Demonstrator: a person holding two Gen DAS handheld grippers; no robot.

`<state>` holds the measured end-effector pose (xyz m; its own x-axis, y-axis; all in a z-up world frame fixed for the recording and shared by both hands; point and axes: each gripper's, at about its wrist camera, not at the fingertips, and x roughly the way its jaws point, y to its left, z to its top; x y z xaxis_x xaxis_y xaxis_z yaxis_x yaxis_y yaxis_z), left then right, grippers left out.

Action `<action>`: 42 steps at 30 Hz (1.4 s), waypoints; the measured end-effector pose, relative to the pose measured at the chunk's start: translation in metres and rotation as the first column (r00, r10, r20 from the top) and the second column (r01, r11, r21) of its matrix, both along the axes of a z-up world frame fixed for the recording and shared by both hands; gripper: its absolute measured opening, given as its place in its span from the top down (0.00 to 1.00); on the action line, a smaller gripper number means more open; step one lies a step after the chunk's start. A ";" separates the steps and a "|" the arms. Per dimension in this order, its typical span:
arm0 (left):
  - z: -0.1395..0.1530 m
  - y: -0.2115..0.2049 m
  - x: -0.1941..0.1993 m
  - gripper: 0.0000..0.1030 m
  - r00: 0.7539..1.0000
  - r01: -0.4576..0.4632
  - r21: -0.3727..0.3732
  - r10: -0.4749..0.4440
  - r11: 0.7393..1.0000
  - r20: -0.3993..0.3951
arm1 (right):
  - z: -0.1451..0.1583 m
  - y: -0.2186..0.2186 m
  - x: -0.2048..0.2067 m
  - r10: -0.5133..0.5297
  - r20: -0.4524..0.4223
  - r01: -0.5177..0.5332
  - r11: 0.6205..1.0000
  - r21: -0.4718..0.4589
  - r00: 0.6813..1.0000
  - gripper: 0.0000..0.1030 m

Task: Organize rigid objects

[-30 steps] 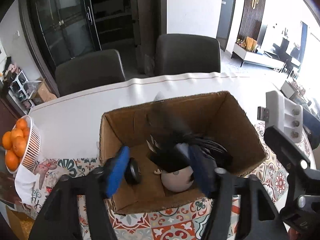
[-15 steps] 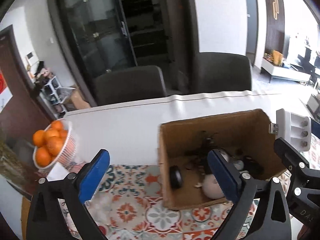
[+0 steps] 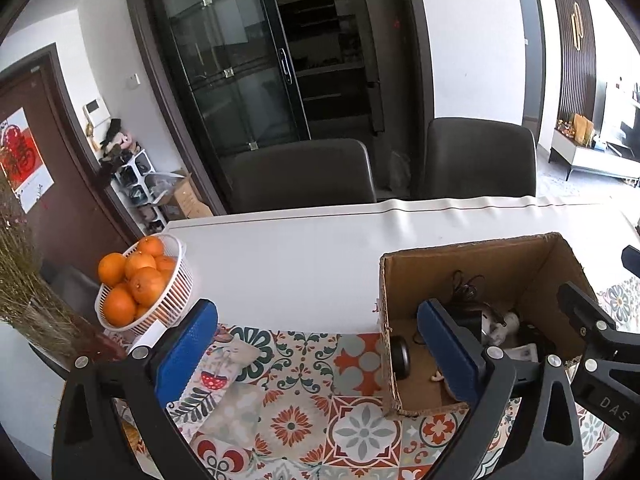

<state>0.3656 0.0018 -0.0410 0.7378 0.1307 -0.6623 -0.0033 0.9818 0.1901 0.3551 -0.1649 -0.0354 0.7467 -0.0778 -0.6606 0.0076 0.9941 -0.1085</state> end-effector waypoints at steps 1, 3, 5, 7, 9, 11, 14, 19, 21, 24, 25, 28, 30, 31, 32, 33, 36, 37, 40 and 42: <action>0.002 0.000 -0.003 0.01 1.000 0.002 -0.004 -0.001 1.000 0.004 | 0.002 0.000 -0.004 -0.001 0.005 0.001 1.000 -0.002 1.000 0.11; 0.006 -0.001 -0.012 0.01 1.000 0.007 -0.011 -0.007 1.000 0.013 | 0.007 0.000 -0.012 -0.015 0.022 0.015 1.000 -0.023 1.000 0.11; 0.011 -0.002 -0.022 0.01 1.000 0.014 -0.019 -0.014 1.000 0.023 | 0.013 -0.002 -0.023 -0.027 0.039 0.029 0.999 -0.034 0.999 0.11; 0.017 -0.004 -0.034 0.00 0.999 0.023 -0.028 -0.022 0.999 0.038 | 0.021 -0.004 -0.036 -0.036 0.055 0.038 0.999 -0.031 0.998 0.11; 0.025 -0.005 -0.049 0.00 0.998 0.030 -0.034 -0.028 0.999 0.057 | 0.028 -0.007 -0.048 -0.047 0.064 0.049 0.999 -0.024 0.997 0.11; 0.033 -0.006 -0.066 0.00 0.996 0.039 -0.037 -0.036 0.999 0.083 | 0.035 -0.011 -0.061 -0.060 0.077 0.061 0.998 -0.007 0.995 0.11; 0.043 -0.008 -0.085 0.00 0.993 0.053 -0.037 -0.049 0.998 0.110 | 0.046 -0.015 -0.083 -0.067 0.094 0.066 0.998 0.016 0.993 0.10; 0.058 -0.009 -0.117 0.00 0.987 0.073 -0.044 -0.066 0.996 0.148 | 0.061 -0.019 -0.117 -0.076 0.138 0.074 0.997 0.018 0.988 0.09; 0.063 -0.009 -0.129 0.00 0.984 0.081 -0.044 -0.073 0.996 0.161 | 0.066 -0.019 -0.130 -0.077 0.151 0.075 0.997 0.020 0.985 0.08; 0.069 -0.010 -0.146 0.00 0.980 0.090 -0.039 -0.082 0.995 0.183 | 0.071 -0.020 -0.146 -0.079 0.166 0.076 0.997 0.027 0.983 0.08; 0.071 -0.010 -0.151 0.00 0.978 0.093 -0.039 -0.084 0.995 0.190 | 0.073 -0.021 -0.151 -0.083 0.168 0.079 0.996 0.032 0.982 0.08; 0.076 -0.011 -0.167 0.00 0.973 0.102 -0.037 -0.092 0.994 0.210 | 0.076 -0.024 -0.165 -0.081 0.162 0.072 0.996 0.060 0.983 0.08; 0.079 -0.011 -0.177 0.00 0.971 0.106 -0.037 -0.096 0.994 0.220 | 0.076 -0.024 -0.171 -0.081 0.156 0.070 0.995 0.075 0.984 0.08; 0.080 -0.011 -0.180 0.00 0.970 0.107 -0.036 -0.096 0.994 0.224 | 0.076 -0.025 -0.176 -0.082 0.154 0.071 0.994 0.080 0.985 0.08; 0.080 -0.011 -0.184 0.00 0.969 0.109 -0.033 -0.099 0.993 0.228 | 0.076 -0.025 -0.181 -0.082 0.154 0.069 0.994 0.084 0.985 0.08; 0.081 -0.011 -0.189 0.00 0.967 0.113 -0.031 -0.102 0.993 0.233 | 0.075 -0.025 -0.185 -0.080 0.155 0.067 0.994 0.086 0.985 0.08; 0.081 -0.011 -0.199 0.00 0.965 0.110 -0.029 -0.100 0.994 0.241 | 0.074 -0.025 -0.196 -0.077 0.154 0.063 0.994 0.089 0.985 0.08; 0.081 -0.011 -0.202 0.00 0.965 0.112 -0.029 -0.102 0.993 0.241 | 0.074 -0.025 -0.199 -0.077 0.154 0.064 0.994 0.088 0.985 0.08; 0.081 -0.012 -0.210 0.00 0.964 0.115 -0.028 -0.104 0.993 0.246 | 0.074 -0.025 -0.207 -0.074 0.152 0.061 0.994 0.090 0.986 0.08; 0.082 -0.012 -0.215 0.00 0.962 0.116 -0.027 -0.105 0.993 0.252 | 0.074 -0.025 -0.213 -0.072 0.155 0.059 0.994 0.087 0.985 0.08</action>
